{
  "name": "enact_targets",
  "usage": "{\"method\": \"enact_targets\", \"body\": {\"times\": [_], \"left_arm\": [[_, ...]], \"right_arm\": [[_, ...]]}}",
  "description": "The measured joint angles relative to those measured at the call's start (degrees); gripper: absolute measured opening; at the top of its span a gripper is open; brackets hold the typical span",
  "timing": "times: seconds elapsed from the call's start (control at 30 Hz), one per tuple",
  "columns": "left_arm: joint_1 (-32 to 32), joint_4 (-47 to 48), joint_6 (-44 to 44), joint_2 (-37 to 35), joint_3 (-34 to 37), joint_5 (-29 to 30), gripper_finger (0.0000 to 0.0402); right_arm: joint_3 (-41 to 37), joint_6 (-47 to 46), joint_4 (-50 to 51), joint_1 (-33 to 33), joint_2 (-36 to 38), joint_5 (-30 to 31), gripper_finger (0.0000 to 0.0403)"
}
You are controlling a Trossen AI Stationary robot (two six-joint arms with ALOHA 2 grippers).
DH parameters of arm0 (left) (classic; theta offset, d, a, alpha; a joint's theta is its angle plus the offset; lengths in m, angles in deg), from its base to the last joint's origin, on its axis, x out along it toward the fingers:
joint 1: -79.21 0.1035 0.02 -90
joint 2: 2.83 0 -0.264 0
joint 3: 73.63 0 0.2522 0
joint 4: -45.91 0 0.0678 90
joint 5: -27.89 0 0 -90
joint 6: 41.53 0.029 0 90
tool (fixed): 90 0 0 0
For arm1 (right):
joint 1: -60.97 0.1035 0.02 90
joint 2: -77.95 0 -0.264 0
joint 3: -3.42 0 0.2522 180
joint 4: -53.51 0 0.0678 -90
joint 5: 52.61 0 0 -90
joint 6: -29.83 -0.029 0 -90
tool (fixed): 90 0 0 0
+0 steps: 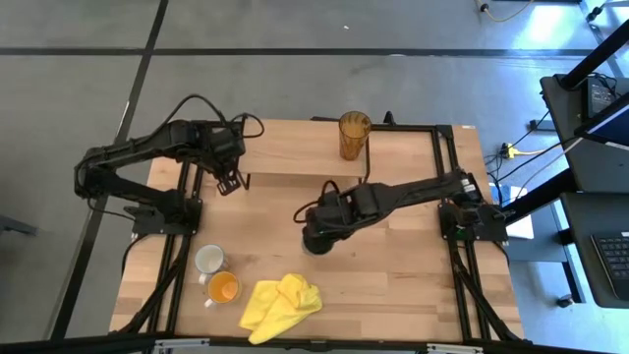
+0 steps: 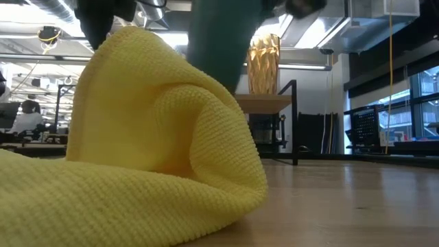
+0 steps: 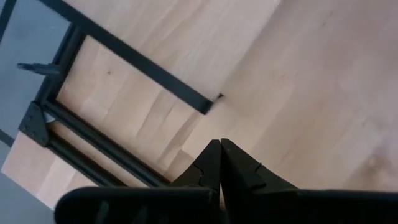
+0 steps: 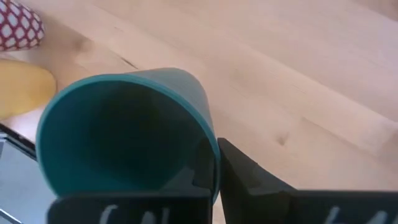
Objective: Stack small to large cups/mugs on shelf
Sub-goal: Put the green cup on the shelf
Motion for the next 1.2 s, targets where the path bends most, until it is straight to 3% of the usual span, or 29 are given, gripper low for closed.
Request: {"method": "enact_targets", "body": {"times": [0.3,0.6,1.2], "left_arm": [[-8.26,-4.03,-2.46,0.00,0.00,-3.68,0.0000],[-17.07,-7.86,-5.61,0.02,0.00,-4.49,0.0000],[-19.43,-10.09,-8.27,0.02,0.00,-4.07,0.0000]], "right_arm": [[-2.76,9.78,-13.64,-3.35,0.02,0.17,0.0009],[-2.78,13.31,-8.21,-4.26,-3.37,-1.22,0.0009],[-2.76,14.75,-13.30,-4.87,-8.56,-3.60,0.0009]]}}
